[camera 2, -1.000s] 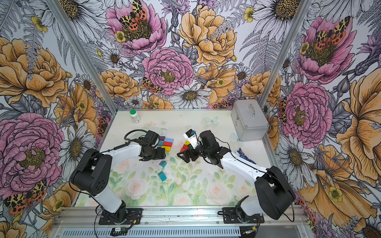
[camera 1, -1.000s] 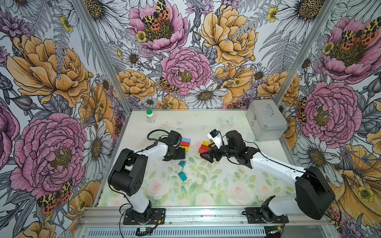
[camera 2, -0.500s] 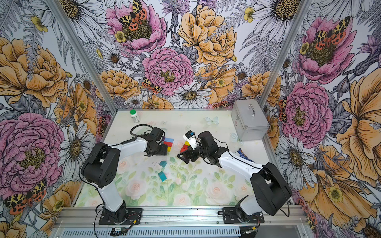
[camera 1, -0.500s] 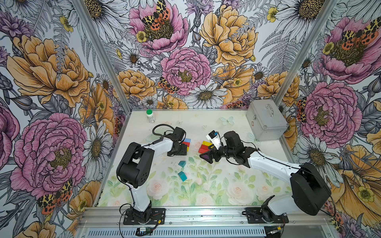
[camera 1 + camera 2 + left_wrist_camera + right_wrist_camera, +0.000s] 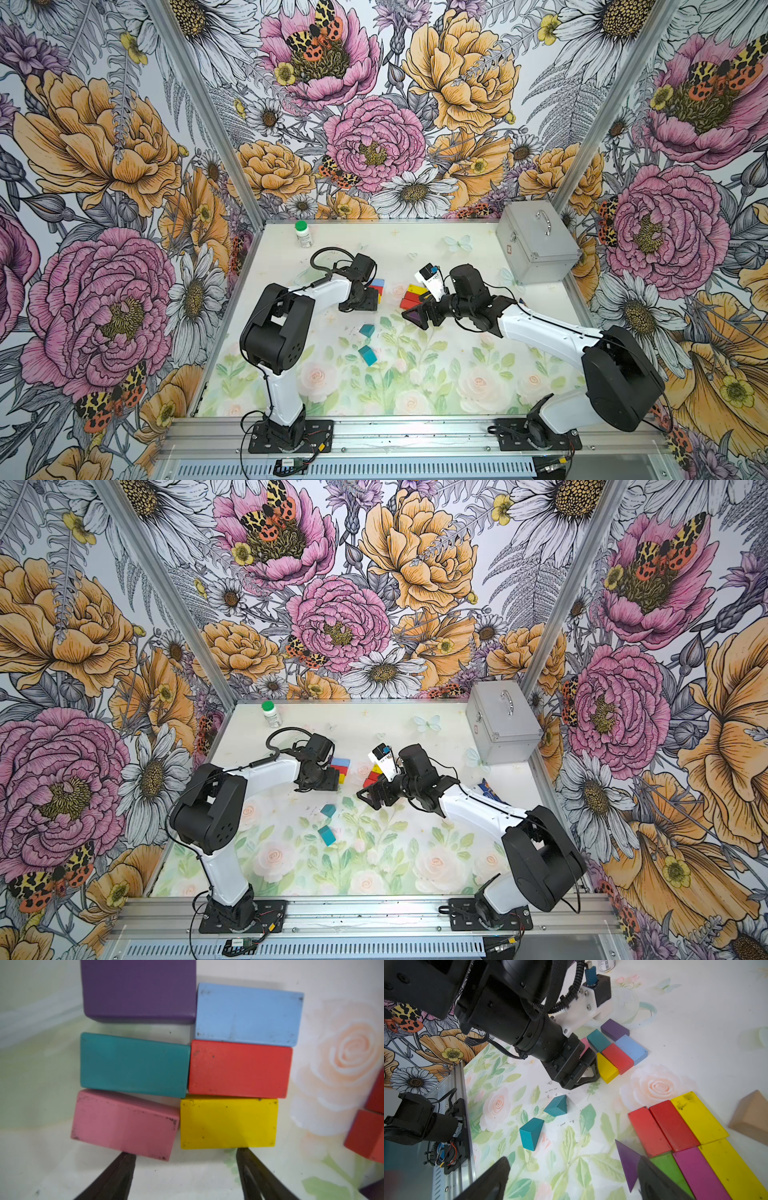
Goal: Assemble a piece of candy with building blocks
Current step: Adjust the building blocks at the center of the board.
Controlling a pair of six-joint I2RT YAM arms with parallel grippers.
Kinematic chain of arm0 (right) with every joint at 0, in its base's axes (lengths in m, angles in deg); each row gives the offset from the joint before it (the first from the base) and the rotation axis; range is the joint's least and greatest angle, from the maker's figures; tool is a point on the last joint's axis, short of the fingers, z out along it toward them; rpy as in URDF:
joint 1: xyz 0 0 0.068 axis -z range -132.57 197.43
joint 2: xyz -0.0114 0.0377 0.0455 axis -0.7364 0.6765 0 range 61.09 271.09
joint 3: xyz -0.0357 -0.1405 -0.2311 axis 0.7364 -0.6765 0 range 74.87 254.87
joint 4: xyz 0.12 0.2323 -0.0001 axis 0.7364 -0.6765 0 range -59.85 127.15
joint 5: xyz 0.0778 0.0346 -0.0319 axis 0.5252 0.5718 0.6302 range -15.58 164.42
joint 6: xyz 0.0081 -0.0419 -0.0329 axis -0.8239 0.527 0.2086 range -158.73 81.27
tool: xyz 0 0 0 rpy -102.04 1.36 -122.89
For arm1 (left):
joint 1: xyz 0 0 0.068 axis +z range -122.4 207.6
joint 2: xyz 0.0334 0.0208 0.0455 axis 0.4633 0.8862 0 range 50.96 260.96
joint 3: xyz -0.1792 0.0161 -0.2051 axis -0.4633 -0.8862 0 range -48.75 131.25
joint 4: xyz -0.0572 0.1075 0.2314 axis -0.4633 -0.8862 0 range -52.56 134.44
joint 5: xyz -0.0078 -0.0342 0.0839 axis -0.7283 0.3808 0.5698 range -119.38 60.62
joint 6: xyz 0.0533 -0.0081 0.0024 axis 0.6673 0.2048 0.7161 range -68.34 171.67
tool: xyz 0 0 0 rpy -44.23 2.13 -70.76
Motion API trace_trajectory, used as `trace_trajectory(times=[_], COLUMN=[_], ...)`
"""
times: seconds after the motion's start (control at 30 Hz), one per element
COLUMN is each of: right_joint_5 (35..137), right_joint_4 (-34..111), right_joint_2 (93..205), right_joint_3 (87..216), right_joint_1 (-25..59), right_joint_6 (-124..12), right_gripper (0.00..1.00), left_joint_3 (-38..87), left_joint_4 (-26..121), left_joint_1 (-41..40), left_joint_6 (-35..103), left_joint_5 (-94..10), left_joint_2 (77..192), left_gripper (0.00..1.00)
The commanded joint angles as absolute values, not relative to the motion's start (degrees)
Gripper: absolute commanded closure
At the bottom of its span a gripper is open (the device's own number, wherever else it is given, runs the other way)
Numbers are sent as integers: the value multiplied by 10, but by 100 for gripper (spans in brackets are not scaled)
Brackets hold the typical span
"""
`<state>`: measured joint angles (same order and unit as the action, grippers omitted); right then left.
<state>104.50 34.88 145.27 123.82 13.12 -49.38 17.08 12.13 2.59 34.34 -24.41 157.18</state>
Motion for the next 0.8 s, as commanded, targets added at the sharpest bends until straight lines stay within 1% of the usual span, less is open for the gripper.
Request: trace_trajectory(times=[0.0, 0.5, 0.63, 0.67, 0.77], right_joint_5=[1047, 1046, 1047, 1047, 1047], right_joint_4=[358, 359, 359, 359, 359], right_joint_2=[1458, 1462, 1460, 1459, 1459], right_joint_3=[1254, 1254, 1254, 1253, 1253], right_joint_1=[132, 132, 132, 132, 132], right_joint_6=[-492, -489, -490, -490, -489], right_gripper=[4, 4, 4, 4, 4], left_joint_3=[178, 196, 181, 175, 161], left_joint_4=[122, 122, 117, 116, 116], left_joint_1=[21, 19, 20, 21, 37], left_joint_6=[356, 357, 351, 347, 331], left_joint_5=[-245, -251, -262, -267, -297], left_joint_2=[1590, 1589, 1558, 1528, 1484], left_gripper=[23, 23, 23, 22, 22])
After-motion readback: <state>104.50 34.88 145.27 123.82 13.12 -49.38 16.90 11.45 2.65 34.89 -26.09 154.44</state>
